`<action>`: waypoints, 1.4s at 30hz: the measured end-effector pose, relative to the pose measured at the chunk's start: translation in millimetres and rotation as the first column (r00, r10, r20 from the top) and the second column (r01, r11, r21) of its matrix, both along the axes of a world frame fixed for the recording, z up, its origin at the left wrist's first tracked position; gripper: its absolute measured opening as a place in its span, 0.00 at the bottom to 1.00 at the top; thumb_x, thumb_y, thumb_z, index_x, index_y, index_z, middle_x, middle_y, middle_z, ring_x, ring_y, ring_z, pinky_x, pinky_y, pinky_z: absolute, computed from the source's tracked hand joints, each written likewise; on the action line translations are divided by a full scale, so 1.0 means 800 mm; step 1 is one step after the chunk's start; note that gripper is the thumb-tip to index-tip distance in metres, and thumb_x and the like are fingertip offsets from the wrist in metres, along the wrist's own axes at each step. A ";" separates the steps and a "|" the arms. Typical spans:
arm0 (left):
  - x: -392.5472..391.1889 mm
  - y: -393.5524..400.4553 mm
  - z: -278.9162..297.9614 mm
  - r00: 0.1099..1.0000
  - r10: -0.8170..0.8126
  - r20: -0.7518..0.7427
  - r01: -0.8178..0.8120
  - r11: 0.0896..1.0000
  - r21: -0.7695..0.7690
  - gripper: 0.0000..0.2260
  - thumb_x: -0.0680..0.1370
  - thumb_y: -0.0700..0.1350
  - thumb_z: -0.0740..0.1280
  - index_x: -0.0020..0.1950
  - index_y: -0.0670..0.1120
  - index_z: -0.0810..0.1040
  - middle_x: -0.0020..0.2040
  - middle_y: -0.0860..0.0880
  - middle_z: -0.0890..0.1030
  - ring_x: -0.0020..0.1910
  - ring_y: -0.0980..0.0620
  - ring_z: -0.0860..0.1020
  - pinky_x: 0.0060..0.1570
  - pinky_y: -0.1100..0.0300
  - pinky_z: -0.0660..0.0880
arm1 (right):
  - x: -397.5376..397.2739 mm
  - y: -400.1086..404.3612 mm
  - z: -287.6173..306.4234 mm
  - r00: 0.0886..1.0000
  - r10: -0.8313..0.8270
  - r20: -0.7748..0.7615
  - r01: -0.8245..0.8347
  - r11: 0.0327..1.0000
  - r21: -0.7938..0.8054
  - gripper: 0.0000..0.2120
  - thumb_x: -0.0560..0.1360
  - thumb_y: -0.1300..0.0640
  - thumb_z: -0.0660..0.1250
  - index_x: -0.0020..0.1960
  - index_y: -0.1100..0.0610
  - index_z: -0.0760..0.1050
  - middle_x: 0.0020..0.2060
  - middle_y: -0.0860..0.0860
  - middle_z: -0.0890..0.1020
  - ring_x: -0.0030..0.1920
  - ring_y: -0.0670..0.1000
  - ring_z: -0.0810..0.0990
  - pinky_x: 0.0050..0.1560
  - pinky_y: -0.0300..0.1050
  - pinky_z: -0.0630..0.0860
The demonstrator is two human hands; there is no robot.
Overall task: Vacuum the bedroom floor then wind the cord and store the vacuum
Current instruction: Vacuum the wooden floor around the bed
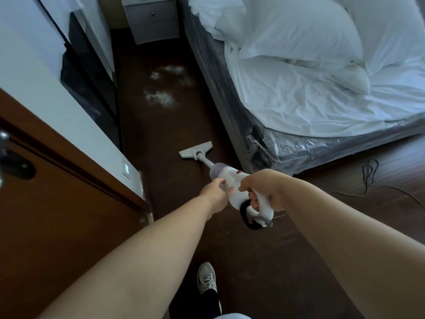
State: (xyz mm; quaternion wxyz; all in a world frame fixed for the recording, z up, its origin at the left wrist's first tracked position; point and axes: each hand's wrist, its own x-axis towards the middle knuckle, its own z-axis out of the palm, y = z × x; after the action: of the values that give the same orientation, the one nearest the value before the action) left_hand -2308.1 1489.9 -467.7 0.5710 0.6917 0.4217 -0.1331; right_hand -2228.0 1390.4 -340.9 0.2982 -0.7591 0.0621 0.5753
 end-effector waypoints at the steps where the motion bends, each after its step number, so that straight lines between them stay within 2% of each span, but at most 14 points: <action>1: -0.006 -0.008 0.006 1.000 0.008 0.008 -0.008 1.000 -0.012 0.24 0.76 0.52 0.67 0.71 0.49 0.68 0.65 0.42 0.78 0.61 0.41 0.78 0.61 0.45 0.76 | -0.005 -0.007 0.006 1.000 0.009 0.006 -0.009 1.000 0.003 0.05 0.78 0.60 0.62 0.44 0.59 0.69 0.26 0.52 0.66 0.28 0.49 0.63 0.32 0.41 0.63; 7: -0.050 -0.073 0.056 0.999 0.003 0.036 0.000 0.998 -0.067 0.20 0.79 0.47 0.66 0.70 0.43 0.69 0.64 0.39 0.77 0.58 0.40 0.79 0.56 0.51 0.78 | -0.044 -0.072 0.037 0.997 0.054 0.049 -0.055 0.998 0.019 0.09 0.77 0.61 0.61 0.38 0.59 0.68 0.25 0.51 0.66 0.27 0.49 0.64 0.31 0.41 0.64; 11: -0.085 -0.121 0.076 0.996 -0.069 -0.053 0.061 0.988 -0.143 0.20 0.81 0.50 0.62 0.72 0.48 0.66 0.66 0.46 0.74 0.64 0.46 0.75 0.65 0.50 0.73 | -0.074 -0.119 0.041 0.998 0.058 0.033 -0.058 0.998 0.005 0.10 0.77 0.61 0.61 0.37 0.59 0.68 0.23 0.51 0.66 0.25 0.49 0.63 0.30 0.40 0.64; 14: -0.108 -0.156 0.076 0.998 -0.054 -0.032 0.051 0.995 -0.083 0.21 0.80 0.51 0.64 0.72 0.49 0.67 0.64 0.45 0.76 0.61 0.45 0.77 0.63 0.48 0.75 | -0.094 -0.153 0.047 0.995 0.093 0.044 -0.093 0.996 0.005 0.08 0.76 0.63 0.61 0.38 0.59 0.69 0.23 0.51 0.66 0.26 0.49 0.63 0.30 0.41 0.64; 18: -0.129 -0.186 0.081 0.998 -0.022 -0.060 0.015 0.995 -0.102 0.21 0.80 0.54 0.63 0.71 0.52 0.67 0.59 0.49 0.77 0.58 0.50 0.78 0.63 0.50 0.75 | -0.109 -0.180 0.053 0.984 0.167 0.067 -0.169 0.986 0.017 0.10 0.76 0.64 0.60 0.37 0.60 0.68 0.23 0.51 0.65 0.27 0.49 0.61 0.32 0.42 0.62; 22: -0.145 -0.196 0.087 0.997 -0.023 -0.079 0.017 0.997 -0.078 0.20 0.81 0.53 0.62 0.71 0.50 0.67 0.62 0.47 0.76 0.61 0.50 0.77 0.65 0.51 0.73 | -0.121 -0.185 0.049 0.980 0.194 0.045 -0.194 0.981 0.005 0.09 0.76 0.62 0.61 0.38 0.59 0.68 0.24 0.51 0.65 0.27 0.49 0.62 0.33 0.42 0.63; 26: -0.156 -0.192 0.087 0.998 0.026 -0.058 -0.027 0.999 -0.033 0.19 0.81 0.50 0.63 0.71 0.48 0.69 0.61 0.45 0.78 0.54 0.49 0.80 0.58 0.52 0.78 | -0.132 -0.175 0.043 0.988 0.154 0.007 -0.155 0.987 0.031 0.06 0.77 0.61 0.62 0.41 0.59 0.68 0.26 0.52 0.65 0.28 0.49 0.63 0.32 0.41 0.64; 29: -0.154 -0.185 0.084 0.999 0.029 -0.043 -0.029 1.000 0.006 0.20 0.80 0.48 0.64 0.71 0.45 0.70 0.64 0.43 0.78 0.58 0.44 0.80 0.57 0.51 0.79 | -0.133 -0.169 0.038 0.991 0.133 -0.006 -0.132 0.990 0.056 0.07 0.77 0.61 0.62 0.40 0.59 0.68 0.25 0.51 0.65 0.27 0.49 0.63 0.32 0.42 0.64; 32: -0.149 -0.173 0.090 0.997 0.000 -0.081 -0.004 0.999 -0.050 0.21 0.80 0.52 0.64 0.72 0.50 0.68 0.62 0.46 0.77 0.60 0.47 0.78 0.61 0.50 0.76 | -0.126 -0.168 0.039 0.993 0.120 -0.010 -0.119 0.991 0.067 0.07 0.77 0.61 0.61 0.40 0.59 0.67 0.24 0.51 0.65 0.27 0.49 0.63 0.32 0.42 0.63; 35: -0.139 -0.168 0.102 0.997 0.007 -0.079 -0.017 0.992 -0.124 0.21 0.80 0.51 0.65 0.72 0.51 0.67 0.59 0.47 0.77 0.57 0.48 0.78 0.55 0.54 0.76 | -0.115 -0.175 0.049 0.998 0.062 -0.005 -0.061 0.996 0.070 0.08 0.77 0.61 0.62 0.39 0.59 0.70 0.21 0.50 0.67 0.25 0.49 0.64 0.32 0.42 0.66; 38: -0.133 -0.177 0.112 0.998 0.021 -0.055 -0.032 0.976 -0.218 0.25 0.79 0.53 0.65 0.75 0.52 0.64 0.62 0.45 0.76 0.57 0.46 0.78 0.58 0.52 0.75 | -0.104 -0.188 0.065 0.999 -0.028 -0.017 0.029 0.996 0.081 0.06 0.76 0.60 0.64 0.42 0.60 0.73 0.21 0.50 0.69 0.23 0.49 0.66 0.30 0.42 0.68; 42: -0.138 -0.196 0.120 1.000 0.011 -0.016 -0.014 0.977 -0.211 0.24 0.79 0.53 0.65 0.74 0.51 0.65 0.58 0.46 0.76 0.55 0.47 0.78 0.54 0.54 0.74 | -0.103 -0.211 0.074 0.991 -0.122 -0.062 0.129 0.986 0.109 0.04 0.75 0.59 0.67 0.45 0.61 0.75 0.23 0.51 0.70 0.23 0.49 0.67 0.31 0.42 0.68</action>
State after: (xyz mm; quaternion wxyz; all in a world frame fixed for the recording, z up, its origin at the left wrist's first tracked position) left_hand -2418.1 1333.3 -371.9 0.6388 0.6234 0.4139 -0.1788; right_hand -2310.8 1221.4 -281.3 0.3744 -0.7195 0.0854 0.5787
